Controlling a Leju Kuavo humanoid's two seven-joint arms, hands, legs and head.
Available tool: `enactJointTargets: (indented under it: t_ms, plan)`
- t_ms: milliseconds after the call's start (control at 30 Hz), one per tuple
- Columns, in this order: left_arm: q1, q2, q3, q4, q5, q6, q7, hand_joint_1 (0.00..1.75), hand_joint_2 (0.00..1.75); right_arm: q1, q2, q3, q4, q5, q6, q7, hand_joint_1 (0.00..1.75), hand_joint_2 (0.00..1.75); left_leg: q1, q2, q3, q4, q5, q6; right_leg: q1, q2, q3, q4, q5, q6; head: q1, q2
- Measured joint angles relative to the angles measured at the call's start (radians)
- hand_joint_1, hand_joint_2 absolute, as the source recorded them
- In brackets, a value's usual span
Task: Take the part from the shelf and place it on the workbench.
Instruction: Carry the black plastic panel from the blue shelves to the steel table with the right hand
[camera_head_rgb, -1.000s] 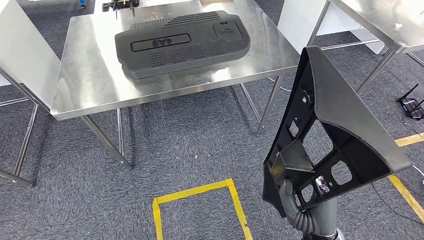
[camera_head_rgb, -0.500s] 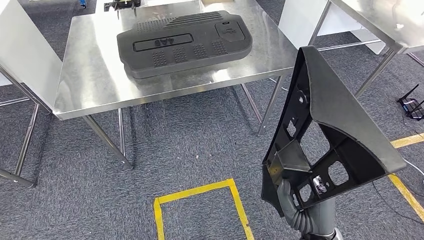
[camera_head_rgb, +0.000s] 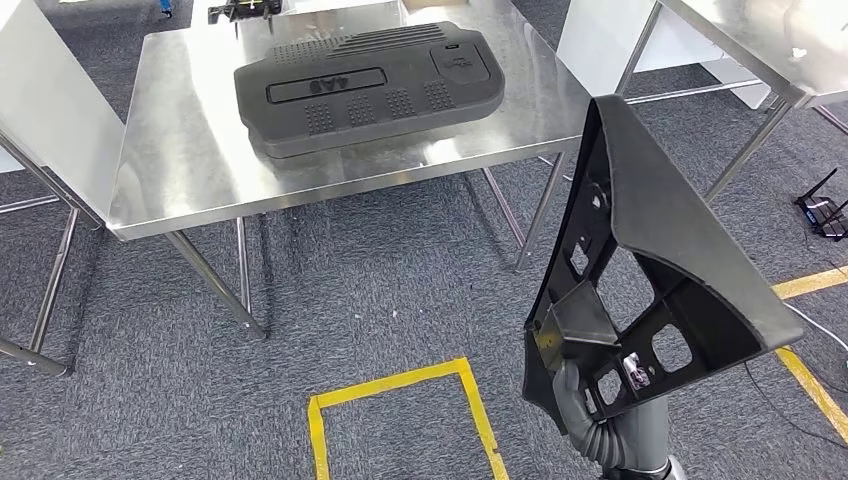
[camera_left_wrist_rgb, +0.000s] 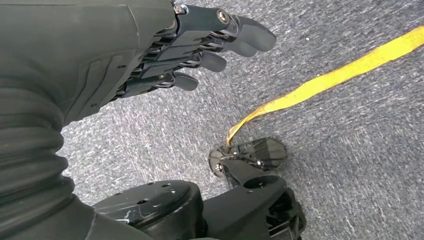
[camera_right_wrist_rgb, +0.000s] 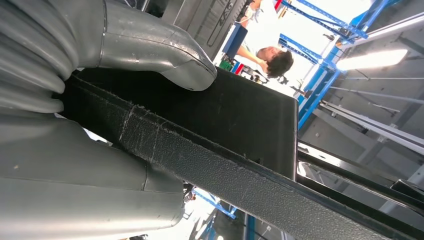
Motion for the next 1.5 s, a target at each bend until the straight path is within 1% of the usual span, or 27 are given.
enactJointTargets:
  t_ms: [67, 167, 267, 333, 367, 433, 467, 533, 600, 667, 700, 767, 800, 833, 867, 900, 967, 1000, 1033, 1133, 1200, 1300, 1333, 1367, 1400, 1467, 1500]
  plan:
    - [0.0, 0.001, 0.0, 0.0, 0.001, 0.0, 0.004, 0.0, 1.75, 0.0, 0.0, 0.001, 0.0, 0.001, 0.0, 0.001, 1.75, 1.75, -0.003, -0.001, 0.0, -0.002, 0.0, 0.005, -0.002, 0.0, 0.001, -0.002, 0.001, 0.003, 0.0, 0.0]
    - [-0.001, -0.001, 0.0, 0.0, 0.004, -0.001, 0.01, 0.0, 1.75, 0.0, -0.002, 0.002, 0.0, 0.002, 0.0, 0.002, 1.75, 1.75, 0.01, 0.0, 0.011, -0.023, 0.011, 0.016, -0.001, 0.004, -0.018, 0.03, -0.017, 0.006, 0.003, 0.0]
    - [-0.002, -0.001, 0.0, 0.0, 0.008, -0.003, 0.015, 0.0, 1.75, 0.001, -0.004, 0.003, 0.002, 0.002, 0.0, 0.004, 1.75, 1.75, 0.017, 0.0, 0.015, -0.029, 0.014, 0.02, -0.002, 0.013, -0.106, 0.202, -0.084, 0.002, 0.008, 0.0]
    - [-0.002, -0.001, 0.0, 0.0, 0.008, -0.004, 0.016, 0.0, 1.75, 0.002, -0.006, 0.003, 0.005, 0.002, 0.0, 0.005, 1.75, 1.75, 0.019, -0.001, 0.015, -0.028, 0.011, 0.018, -0.006, 0.014, -0.146, 0.266, -0.092, 0.013, 0.008, 0.0]
    - [-0.002, -0.002, 0.0, 0.0, 0.009, -0.004, 0.016, 0.0, 1.75, 0.002, -0.007, 0.004, 0.006, 0.002, 0.0, 0.005, 1.75, 1.75, 0.022, -0.002, 0.017, -0.028, 0.009, 0.015, -0.009, 0.014, -0.137, 0.242, -0.075, 0.024, 0.008, 0.0]
    - [-0.002, -0.001, 0.0, 0.0, 0.009, -0.004, 0.016, 0.0, 1.75, 0.001, -0.008, 0.004, 0.007, 0.004, 0.0, 0.005, 1.75, 1.75, 0.027, -0.003, 0.025, -0.026, 0.002, 0.004, -0.017, 0.007, -0.075, 0.111, -0.021, 0.045, 0.01, 0.0]
    - [-0.002, -0.001, 0.0, 0.0, 0.009, -0.004, 0.017, 0.0, 1.75, 0.001, -0.008, 0.005, 0.008, 0.004, 0.0, 0.005, 1.75, 1.75, 0.027, -0.003, 0.028, -0.025, -0.003, -0.005, -0.017, 0.005, -0.043, 0.05, -0.002, 0.047, 0.011, 0.0]
    - [-0.003, 0.0, 0.0, 0.0, 0.009, -0.004, 0.017, 0.0, 1.75, 0.0, -0.008, 0.005, 0.009, 0.006, 0.0, 0.005, 1.75, 1.75, 0.024, -0.003, 0.032, -0.023, -0.01, -0.02, -0.014, 0.005, -0.012, -0.003, 0.007, 0.03, 0.01, 0.0]
    - [-0.003, -0.001, 0.0, 0.0, 0.009, -0.004, 0.018, 0.0, 1.75, 0.001, -0.009, 0.005, 0.009, 0.006, 0.0, 0.006, 1.75, 1.75, 0.026, -0.001, 0.037, -0.025, -0.015, -0.031, -0.009, 0.013, -0.008, -0.002, 0.004, 0.005, 0.007, 0.0]
    - [-0.004, -0.001, 0.0, 0.0, 0.01, -0.004, 0.021, 0.0, 1.75, 0.002, -0.01, 0.005, 0.009, 0.007, 0.0, 0.006, 1.75, 1.75, 0.033, -0.012, 0.03, 0.006, -0.034, -0.039, -0.012, 0.019, 0.0, -0.004, -0.001, -0.012, 0.005, 0.0]
    - [-0.004, -0.001, 0.0, 0.0, 0.01, -0.004, 0.022, 0.0, 1.75, 0.002, -0.01, 0.005, 0.009, 0.008, 0.0, 0.007, 1.75, 1.75, 0.035, -0.021, 0.009, 0.05, -0.055, -0.042, -0.013, 0.021, 0.007, -0.004, -0.005, -0.02, 0.004, 0.0]
    - [-0.003, -0.001, -0.001, 0.0, 0.01, -0.004, 0.024, 0.0, 1.75, 0.002, -0.009, 0.005, 0.009, 0.01, 0.0, 0.007, 1.75, 1.75, 0.036, -0.036, -0.068, 0.193, -0.109, -0.042, -0.009, 0.023, 0.018, -0.004, -0.013, -0.034, 0.002, 0.0]
    - [-0.001, -0.001, -0.001, 0.0, 0.01, -0.005, 0.024, 0.0, 1.75, 0.002, -0.009, 0.006, 0.01, 0.01, 0.0, 0.007, 1.75, 1.75, 0.036, -0.039, -0.108, 0.254, -0.125, -0.041, -0.006, 0.026, 0.023, -0.004, -0.018, -0.039, 0.002, 0.0]
    - [0.0, -0.001, -0.001, 0.0, 0.01, -0.005, 0.025, 0.0, 1.75, 0.002, -0.009, 0.006, 0.01, 0.011, 0.0, 0.007, 1.75, 1.75, 0.036, -0.04, -0.135, 0.287, -0.122, -0.04, -0.004, 0.03, 0.029, -0.004, -0.022, -0.042, 0.002, 0.0]
    - [0.001, -0.001, -0.001, 0.0, 0.01, -0.006, 0.026, 0.0, 1.75, 0.002, -0.009, 0.006, 0.01, 0.011, 0.0, 0.007, 1.75, 1.75, 0.036, -0.04, -0.143, 0.278, -0.096, -0.038, -0.002, 0.035, 0.037, -0.004, -0.028, -0.043, 0.002, 0.0]
    - [0.002, -0.001, -0.001, 0.0, 0.01, -0.007, 0.027, 0.0, 1.75, 0.002, -0.009, 0.006, 0.01, 0.011, 0.0, 0.007, 1.75, 1.75, 0.036, -0.04, -0.132, 0.234, -0.055, -0.036, -0.002, 0.04, 0.046, -0.004, -0.034, -0.042, 0.002, 0.0]
    - [0.002, -0.001, -0.001, 0.0, 0.01, -0.007, 0.027, 0.0, 1.75, 0.001, -0.009, 0.006, 0.01, 0.011, 0.0, 0.007, 1.75, 1.75, 0.036, -0.045, -0.085, 0.104, 0.027, -0.032, 0.001, 0.047, 0.06, -0.003, -0.05, -0.034, 0.001, 0.0]
    - [0.002, 0.0, -0.001, 0.0, 0.01, -0.007, 0.028, 0.0, 1.75, 0.001, -0.009, 0.006, 0.01, 0.011, 0.0, 0.007, 1.75, 1.75, 0.035, -0.047, -0.065, 0.058, 0.043, -0.031, 0.003, 0.05, 0.063, -0.002, -0.057, -0.029, 0.001, 0.0]
    - [0.002, 0.0, -0.001, 0.0, 0.01, -0.007, 0.028, 0.0, 1.75, 0.001, -0.009, 0.006, 0.01, 0.011, 0.0, 0.007, 1.75, 1.75, 0.033, -0.05, -0.053, 0.03, 0.046, -0.029, 0.004, 0.052, 0.064, -0.003, -0.063, -0.023, 0.002, 0.0]
    - [0.0, -0.001, -0.001, 0.0, 0.01, -0.009, 0.03, 0.0, 1.75, 0.001, -0.01, 0.007, 0.01, 0.011, 0.0, 0.007, 1.75, 1.75, 0.027, -0.052, -0.045, 0.015, 0.03, -0.017, 0.001, 0.051, 0.068, -0.007, -0.073, -0.008, 0.003, 0.0]
    - [-0.001, -0.001, -0.001, 0.0, 0.01, -0.009, 0.03, 0.0, 1.75, 0.0, -0.01, 0.008, 0.01, 0.011, 0.0, 0.007, 1.75, 1.75, 0.028, -0.051, -0.037, 0.009, 0.028, -0.005, 0.002, 0.041, 0.046, 0.04, -0.093, -0.004, 0.004, 0.0]
    - [-0.002, -0.001, -0.002, 0.0, 0.01, -0.011, 0.03, 0.0, 1.75, -0.003, -0.011, 0.009, 0.012, 0.011, 0.0, 0.007, 1.75, 1.75, 0.025, -0.05, -0.027, 0.006, 0.015, 0.008, 0.004, 0.033, -0.076, 0.231, -0.147, -0.011, 0.006, 0.0]
    - [-0.002, -0.001, -0.002, 0.0, 0.01, -0.011, 0.03, 0.0, 1.75, -0.003, -0.011, 0.009, 0.013, 0.011, 0.0, 0.007, 1.75, 1.75, 0.024, -0.05, -0.021, 0.007, 0.009, 0.011, 0.004, 0.033, -0.112, 0.274, -0.148, -0.009, 0.005, 0.0]
    - [-0.002, -0.001, -0.002, 0.0, 0.01, -0.012, 0.03, 0.0, 1.75, -0.003, -0.012, 0.009, 0.014, 0.011, 0.0, 0.007, 1.75, 1.75, 0.023, -0.051, -0.014, 0.007, 0.003, 0.011, 0.004, 0.033, -0.13, 0.278, -0.133, -0.003, 0.006, 0.0]
    - [-0.002, -0.001, -0.002, 0.0, 0.01, -0.012, 0.03, 0.0, 1.75, -0.003, -0.012, 0.01, 0.015, 0.011, 0.0, 0.007, 1.75, 1.75, 0.023, -0.052, -0.005, 0.007, -0.004, 0.011, 0.004, 0.032, -0.128, 0.246, -0.102, 0.006, 0.006, 0.0]
    - [-0.002, -0.002, -0.002, 0.0, 0.01, -0.012, 0.03, 0.0, 1.75, -0.004, -0.012, 0.01, 0.016, 0.011, 0.0, 0.007, 1.75, 1.75, 0.02, -0.054, 0.015, 0.007, -0.021, 0.005, 0.006, 0.023, -0.089, 0.117, -0.024, 0.02, 0.008, 0.0]
    - [-0.002, -0.002, -0.002, 0.0, 0.01, -0.012, 0.03, 0.0, 1.75, -0.003, -0.012, 0.01, 0.016, 0.011, 0.0, 0.007, 1.75, 1.75, 0.017, -0.054, 0.023, 0.008, -0.03, 0.001, 0.007, 0.019, -0.069, 0.065, 0.003, 0.018, 0.008, 0.0]
